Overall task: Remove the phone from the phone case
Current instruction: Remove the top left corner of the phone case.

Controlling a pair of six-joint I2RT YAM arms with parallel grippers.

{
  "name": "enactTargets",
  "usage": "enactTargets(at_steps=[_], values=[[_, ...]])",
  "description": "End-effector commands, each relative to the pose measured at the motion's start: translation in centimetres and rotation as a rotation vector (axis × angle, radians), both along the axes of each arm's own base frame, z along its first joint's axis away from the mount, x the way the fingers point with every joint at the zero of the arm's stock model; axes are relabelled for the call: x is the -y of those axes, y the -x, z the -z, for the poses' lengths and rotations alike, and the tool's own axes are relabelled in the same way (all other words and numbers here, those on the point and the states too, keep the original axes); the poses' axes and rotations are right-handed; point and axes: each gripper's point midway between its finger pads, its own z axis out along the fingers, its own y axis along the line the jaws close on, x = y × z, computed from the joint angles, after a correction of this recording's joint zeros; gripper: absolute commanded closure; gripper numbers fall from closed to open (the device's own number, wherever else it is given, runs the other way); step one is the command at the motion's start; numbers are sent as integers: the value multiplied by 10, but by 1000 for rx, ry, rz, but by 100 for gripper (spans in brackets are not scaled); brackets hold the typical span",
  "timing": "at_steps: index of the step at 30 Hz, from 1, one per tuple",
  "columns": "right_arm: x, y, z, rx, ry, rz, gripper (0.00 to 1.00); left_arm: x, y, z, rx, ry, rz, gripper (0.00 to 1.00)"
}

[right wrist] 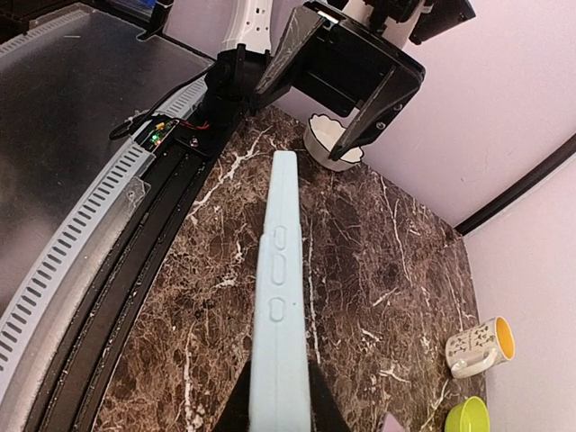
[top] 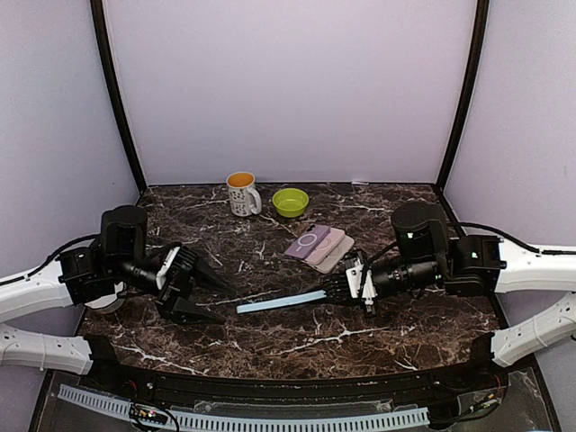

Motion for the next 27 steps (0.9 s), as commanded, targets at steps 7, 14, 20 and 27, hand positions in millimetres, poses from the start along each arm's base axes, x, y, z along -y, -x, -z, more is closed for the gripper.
enactTargets(at_steps=[7, 14, 20, 27], values=[[-12, 13, -38, 73, -155, -78, 100, 11, 13, 4, 23, 5, 65, 49], [-14, 20, -42, 94, -184, -93, 100, 17, 16, 8, 25, -3, 69, 55], [-14, 22, -38, 103, -175, -96, 100, 20, 20, 9, 28, 2, 78, 67], [-13, 23, -40, 139, -195, -91, 100, 20, 23, 13, 20, -18, 86, 71]])
